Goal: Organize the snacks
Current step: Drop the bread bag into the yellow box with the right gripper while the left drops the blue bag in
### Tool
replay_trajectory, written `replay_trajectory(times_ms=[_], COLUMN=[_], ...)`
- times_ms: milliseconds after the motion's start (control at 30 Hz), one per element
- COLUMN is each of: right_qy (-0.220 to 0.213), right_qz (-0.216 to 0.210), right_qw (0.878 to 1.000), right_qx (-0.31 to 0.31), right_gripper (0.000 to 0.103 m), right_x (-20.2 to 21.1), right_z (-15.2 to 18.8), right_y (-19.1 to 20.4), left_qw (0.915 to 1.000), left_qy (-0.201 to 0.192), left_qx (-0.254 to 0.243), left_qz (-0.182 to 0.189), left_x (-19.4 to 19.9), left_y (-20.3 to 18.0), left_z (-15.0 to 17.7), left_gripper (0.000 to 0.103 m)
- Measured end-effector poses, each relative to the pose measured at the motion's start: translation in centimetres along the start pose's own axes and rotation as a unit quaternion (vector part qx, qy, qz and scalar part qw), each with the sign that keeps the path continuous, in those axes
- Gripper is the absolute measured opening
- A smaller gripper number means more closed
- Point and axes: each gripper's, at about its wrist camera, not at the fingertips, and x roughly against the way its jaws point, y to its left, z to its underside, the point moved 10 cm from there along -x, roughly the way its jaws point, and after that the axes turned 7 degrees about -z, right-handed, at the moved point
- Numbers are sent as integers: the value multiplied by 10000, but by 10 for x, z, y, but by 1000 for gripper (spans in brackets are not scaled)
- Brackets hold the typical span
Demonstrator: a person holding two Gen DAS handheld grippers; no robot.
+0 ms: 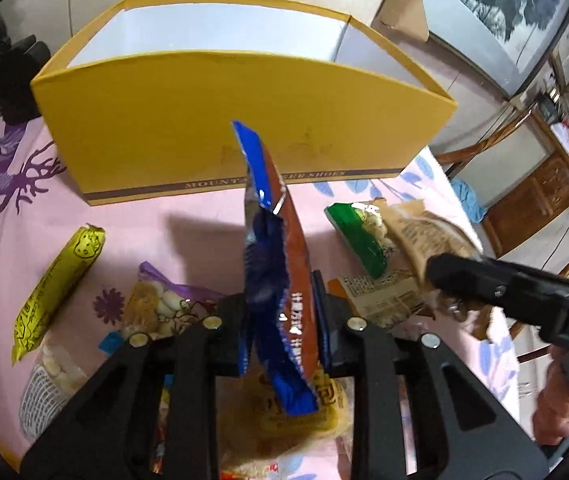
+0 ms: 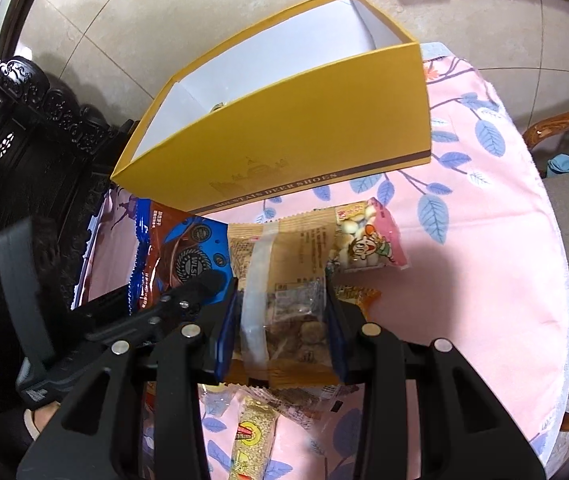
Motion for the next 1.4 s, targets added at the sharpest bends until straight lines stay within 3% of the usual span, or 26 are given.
replay_trajectory(times_ms=[200, 400, 600, 767, 900, 1100, 1233, 1400], right_qy=[-42, -266, -938, -1321, -1458, -1555, -1418, -1564], right_qz=[54, -48, -189, -162, -102, 159, 379, 306], right_qw=[10000, 9991, 9915, 9824, 9785, 9767, 9817, 9818], right_qx=[-12, 336, 886, 1308, 1455, 1468, 1211, 1038], right_gripper=[39, 39, 39, 39, 39, 39, 43, 47], right_x=[5, 25, 58, 66, 58, 39, 26, 39], right_z=[0, -19, -78, -125, -159, -200, -214, -216], right_y=[-3, 22, 64, 90, 94, 84, 70, 67], left_qw=[9997, 9965, 9791, 9677, 9654, 9652, 9645, 9657], left_qy=[-176, -830, -2021, -2501, -2573, -2559, -2571, -2528], left_qx=[-130, 86, 227, 267, 312, 370, 407, 403], left_qz=[-52, 52, -32, -176, -281, -393, -437, -430], left_x=[9, 75, 163, 186, 181, 170, 169, 164], left_y=[-2, 10, 29, 42, 46, 56, 59, 59], left_z=[-4, -32, -104, -150, -180, -196, -198, -200], left_gripper=[20, 20, 20, 20, 20, 20, 20, 20])
